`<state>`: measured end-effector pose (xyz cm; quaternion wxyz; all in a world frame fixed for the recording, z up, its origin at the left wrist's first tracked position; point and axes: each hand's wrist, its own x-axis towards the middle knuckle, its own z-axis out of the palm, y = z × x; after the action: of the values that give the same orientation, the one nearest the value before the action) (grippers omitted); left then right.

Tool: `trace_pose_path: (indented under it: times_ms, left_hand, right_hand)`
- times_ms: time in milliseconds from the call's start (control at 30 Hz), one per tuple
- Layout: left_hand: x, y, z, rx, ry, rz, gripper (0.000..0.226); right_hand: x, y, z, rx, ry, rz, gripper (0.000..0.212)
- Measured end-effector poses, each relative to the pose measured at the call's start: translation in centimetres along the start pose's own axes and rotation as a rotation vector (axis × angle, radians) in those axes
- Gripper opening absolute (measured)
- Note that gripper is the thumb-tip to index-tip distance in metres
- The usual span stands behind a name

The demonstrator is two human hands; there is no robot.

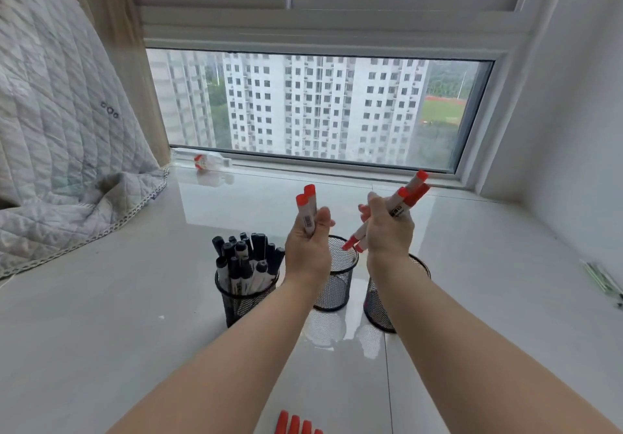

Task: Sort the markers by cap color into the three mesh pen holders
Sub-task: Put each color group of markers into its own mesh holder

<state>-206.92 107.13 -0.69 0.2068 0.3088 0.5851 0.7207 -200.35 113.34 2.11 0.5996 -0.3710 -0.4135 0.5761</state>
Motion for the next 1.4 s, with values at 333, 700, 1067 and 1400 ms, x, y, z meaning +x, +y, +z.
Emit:
trace_pose_path:
  times_ms: [333, 700, 1067, 1400]
  left_hand:
    - [2.5, -5.3, 0.8, 0.135, 0.085, -0.092, 0.016]
    - [-0.1, -4.7, -0.1, 0.206, 0.057, -0.171, 0.021]
    - [-5.0, -4.2, -2.9, 0.197, 0.064, -0.213, 0.012]
    - [-5.0, -3.8, -3.3, 0.226, 0.048, -0.201, 0.013]
  right_hand:
    - [2.2, 4.4, 1.2, -0.392, -0.257, -0.067, 0.035]
    - [0.0, 3.6, -0.1, -0.406, -0.214, 0.112, 0.023]
    - [-5.7, 5.8, -4.0, -0.363, -0.214, 0.153, 0.023]
    - [-5.9, 4.7, -4.9, -0.391, -0.298, 0.189, 0.009]
